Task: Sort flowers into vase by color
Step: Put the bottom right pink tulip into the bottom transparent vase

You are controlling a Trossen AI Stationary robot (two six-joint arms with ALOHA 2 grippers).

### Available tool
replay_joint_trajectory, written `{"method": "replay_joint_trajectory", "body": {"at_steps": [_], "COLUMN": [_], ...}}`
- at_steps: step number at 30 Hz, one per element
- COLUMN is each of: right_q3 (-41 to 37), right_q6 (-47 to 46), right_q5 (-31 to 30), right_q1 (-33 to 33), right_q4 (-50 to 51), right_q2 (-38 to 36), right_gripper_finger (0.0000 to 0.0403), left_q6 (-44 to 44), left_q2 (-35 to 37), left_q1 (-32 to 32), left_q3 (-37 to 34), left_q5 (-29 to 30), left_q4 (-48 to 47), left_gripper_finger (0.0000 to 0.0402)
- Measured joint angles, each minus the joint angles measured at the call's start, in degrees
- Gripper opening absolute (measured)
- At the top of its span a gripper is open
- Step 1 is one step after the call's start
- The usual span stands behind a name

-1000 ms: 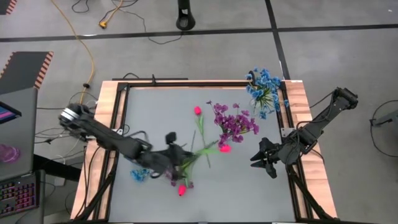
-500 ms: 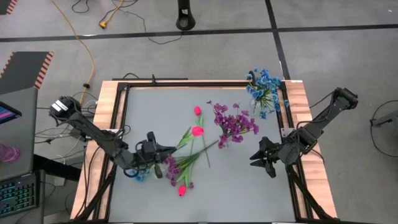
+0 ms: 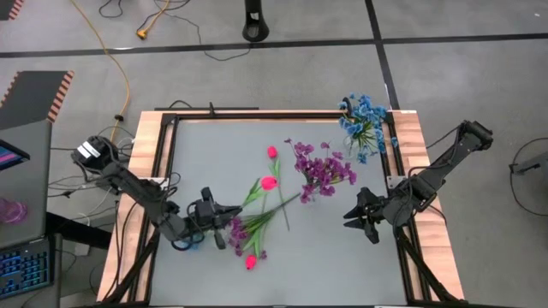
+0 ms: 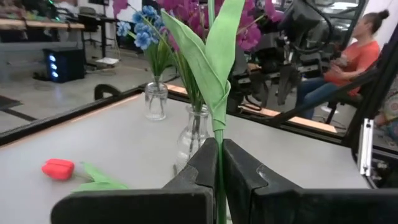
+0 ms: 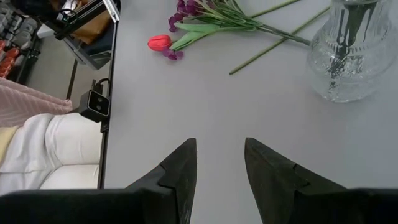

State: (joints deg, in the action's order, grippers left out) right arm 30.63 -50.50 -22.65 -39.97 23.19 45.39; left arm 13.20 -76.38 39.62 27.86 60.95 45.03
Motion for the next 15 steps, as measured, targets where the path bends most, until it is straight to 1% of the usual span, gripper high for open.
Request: {"method": "replay_joint_trajectory", "body": {"at_steps": [8,15], "right_q3": [0.0,0.0], "right_q6": [0.0,0.0], "right_q5": [-0.1,-0.2], "right_q1": [0.0,0.0], "right_q4": [0.0,0.0], "right_q2": [0.0,0.0], "right_gripper_finger": [0.0162,0.0162], "left_q6": [0.2,3.9], "left_q2": [-1.6,-5.3], "left_q1": [6.3,9.8], "left_q3": [0.0,0.0], "left_q5": [12.5,19.1], "left_q4": [-1.1,-1.1], "left_gripper_finger": [0.0000,0.0000]}}
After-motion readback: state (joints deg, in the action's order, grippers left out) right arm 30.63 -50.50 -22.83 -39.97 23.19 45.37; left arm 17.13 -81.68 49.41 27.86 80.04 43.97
